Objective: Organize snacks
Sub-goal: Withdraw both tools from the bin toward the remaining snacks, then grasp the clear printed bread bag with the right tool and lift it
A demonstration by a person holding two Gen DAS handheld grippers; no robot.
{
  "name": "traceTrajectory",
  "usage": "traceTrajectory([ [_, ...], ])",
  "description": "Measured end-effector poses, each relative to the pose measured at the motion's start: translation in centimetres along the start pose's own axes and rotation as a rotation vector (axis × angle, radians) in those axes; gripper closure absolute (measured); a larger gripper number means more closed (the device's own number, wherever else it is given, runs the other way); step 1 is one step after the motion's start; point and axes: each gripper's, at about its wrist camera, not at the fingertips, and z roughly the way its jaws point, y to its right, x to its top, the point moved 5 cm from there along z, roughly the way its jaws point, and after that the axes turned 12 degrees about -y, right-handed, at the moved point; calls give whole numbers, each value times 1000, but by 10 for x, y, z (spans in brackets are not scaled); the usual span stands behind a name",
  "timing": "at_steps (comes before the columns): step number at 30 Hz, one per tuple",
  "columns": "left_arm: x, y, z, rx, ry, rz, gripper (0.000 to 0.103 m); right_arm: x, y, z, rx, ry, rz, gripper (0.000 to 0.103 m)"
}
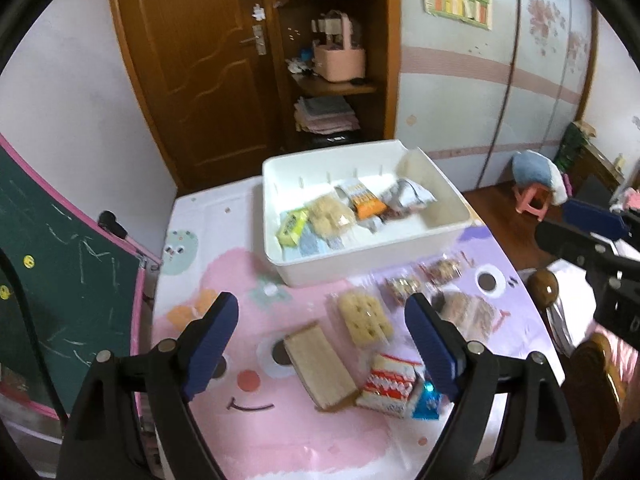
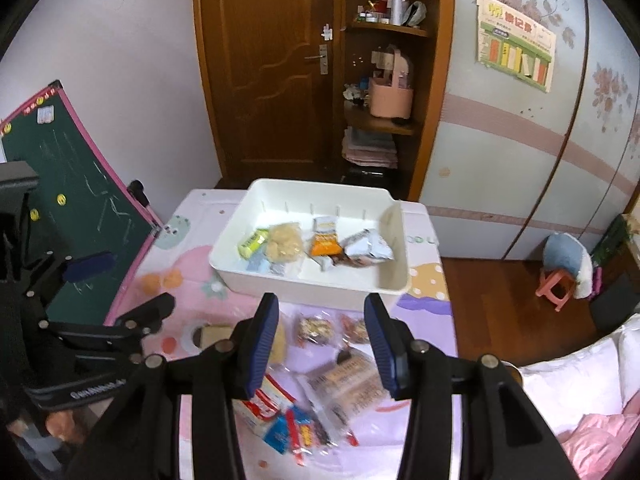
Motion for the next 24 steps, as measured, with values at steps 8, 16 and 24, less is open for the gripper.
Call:
traceTrajectory([
  [8,-41,32,24,-39,-40,92,18,-54,29,29,-68,-67,-5,50],
  [16,-81,88,72,-66,-82,217,18,-101,57,89,23,-210,180,45],
  [24,-97,141,123,-147,-174,291,18,-112,72,136,141,-307,327,37],
])
